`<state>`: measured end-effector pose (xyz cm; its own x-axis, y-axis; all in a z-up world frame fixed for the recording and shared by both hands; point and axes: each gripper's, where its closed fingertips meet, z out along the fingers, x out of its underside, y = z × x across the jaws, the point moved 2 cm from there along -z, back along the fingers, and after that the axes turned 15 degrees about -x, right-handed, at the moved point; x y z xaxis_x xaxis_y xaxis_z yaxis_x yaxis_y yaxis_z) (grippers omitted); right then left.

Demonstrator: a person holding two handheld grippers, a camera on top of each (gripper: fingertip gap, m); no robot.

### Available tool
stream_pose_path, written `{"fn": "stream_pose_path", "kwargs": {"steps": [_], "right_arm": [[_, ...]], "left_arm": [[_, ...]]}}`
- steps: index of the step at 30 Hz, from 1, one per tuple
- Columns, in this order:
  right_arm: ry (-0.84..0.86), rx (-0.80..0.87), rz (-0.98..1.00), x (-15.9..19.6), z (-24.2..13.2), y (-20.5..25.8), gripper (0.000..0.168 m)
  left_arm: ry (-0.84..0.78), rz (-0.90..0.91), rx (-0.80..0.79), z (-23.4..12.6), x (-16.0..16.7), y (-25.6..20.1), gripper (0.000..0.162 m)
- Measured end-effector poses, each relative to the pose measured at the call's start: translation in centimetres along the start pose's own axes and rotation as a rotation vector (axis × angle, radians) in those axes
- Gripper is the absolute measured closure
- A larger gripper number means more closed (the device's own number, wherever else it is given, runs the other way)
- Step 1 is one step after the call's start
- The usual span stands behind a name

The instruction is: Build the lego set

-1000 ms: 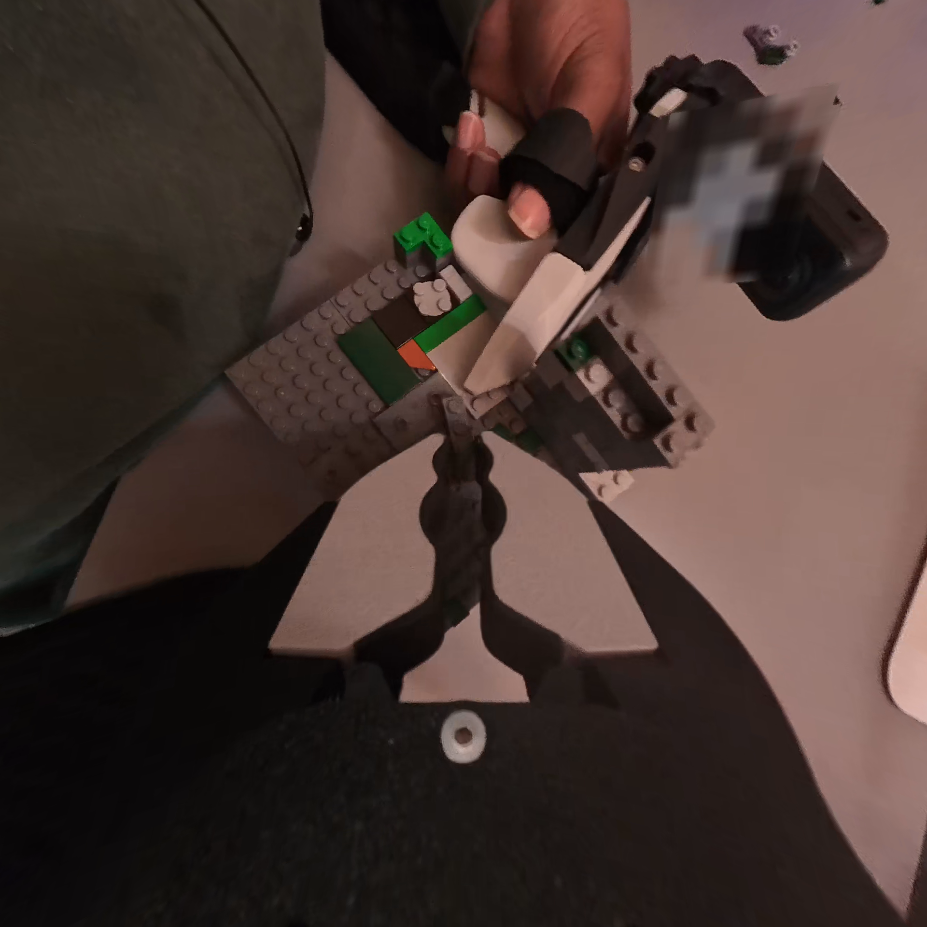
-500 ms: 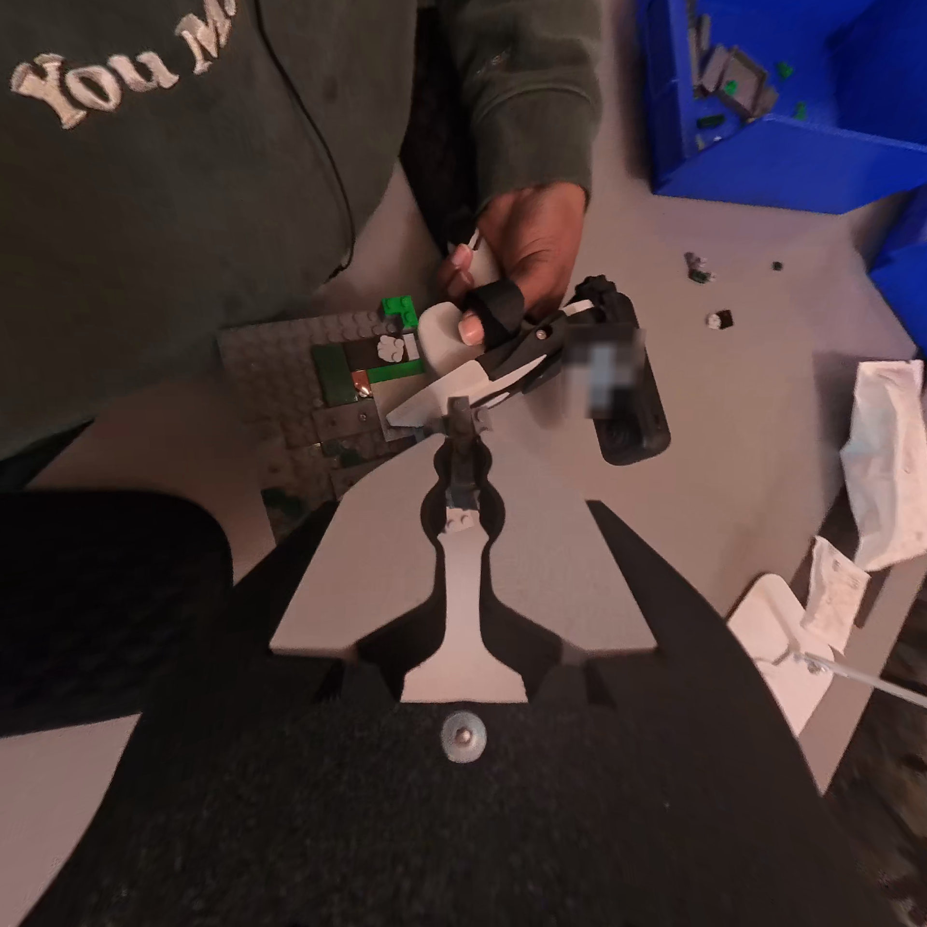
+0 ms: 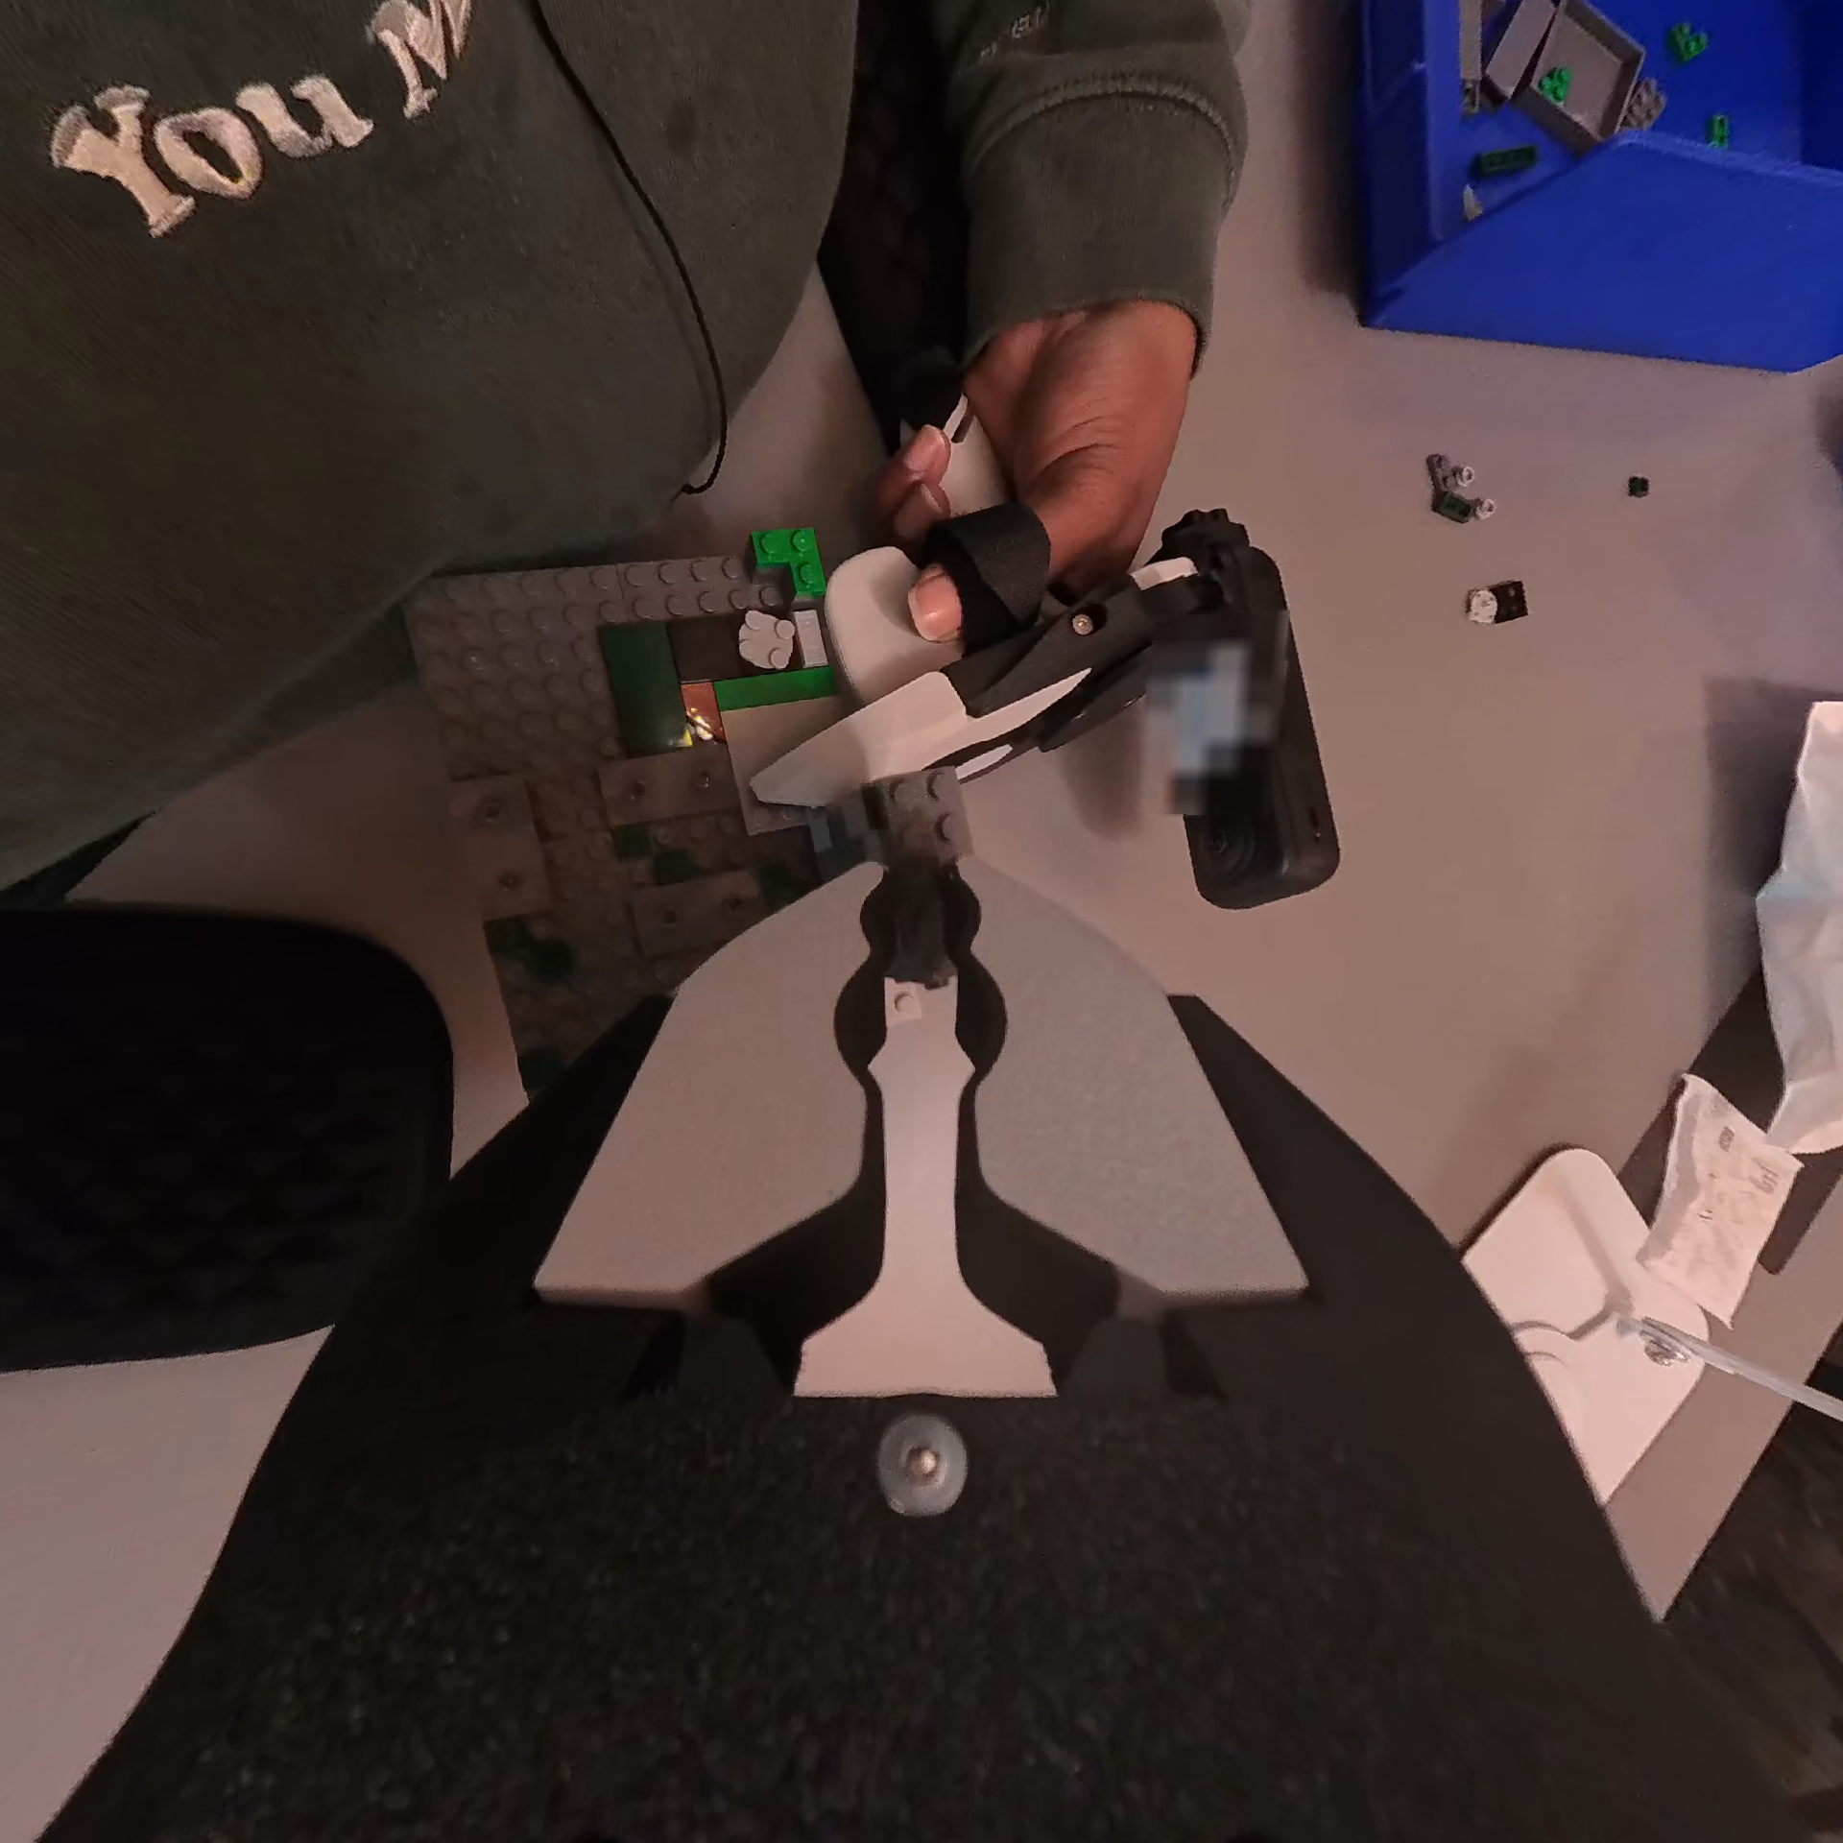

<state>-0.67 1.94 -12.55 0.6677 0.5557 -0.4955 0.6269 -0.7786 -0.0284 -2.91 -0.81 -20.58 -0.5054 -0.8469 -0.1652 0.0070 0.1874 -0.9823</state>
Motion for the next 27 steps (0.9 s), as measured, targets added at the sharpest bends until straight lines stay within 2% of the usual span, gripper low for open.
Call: {"fn": "stream_pose_path", "kwargs": {"steps": [9, 13, 16, 21, 27], "right_arm": [[0.006, 0.008, 0.014, 0.0, -0.2, 0.0, 0.159], [-0.056, -0.027, 0.084, -0.4, -1.1, -0.5, 0.152], [-0.119, -0.160, 0.196, -0.3, -1.4, -0.9, 0.143], [-0.201, -0.500, 0.443, 0.7, -0.7, -1.4, 0.126], [-0.302, -0.740, 0.733, 1.9, 0.7, -2.0, 0.088]], "left_arm": [[0.000, -0.004, 0.001, 0.0, 0.0, 0.0, 0.152], [0.003, -0.003, -0.004, 0.1, 0.0, 0.1, 0.152], [0.004, -0.004, -0.013, 0.3, 0.0, 0.2, 0.152], [-0.002, 0.002, -0.024, 0.4, -0.1, 0.1, 0.152], [-0.029, 0.012, -0.030, 0.1, -0.2, -0.2, 0.152]]}}
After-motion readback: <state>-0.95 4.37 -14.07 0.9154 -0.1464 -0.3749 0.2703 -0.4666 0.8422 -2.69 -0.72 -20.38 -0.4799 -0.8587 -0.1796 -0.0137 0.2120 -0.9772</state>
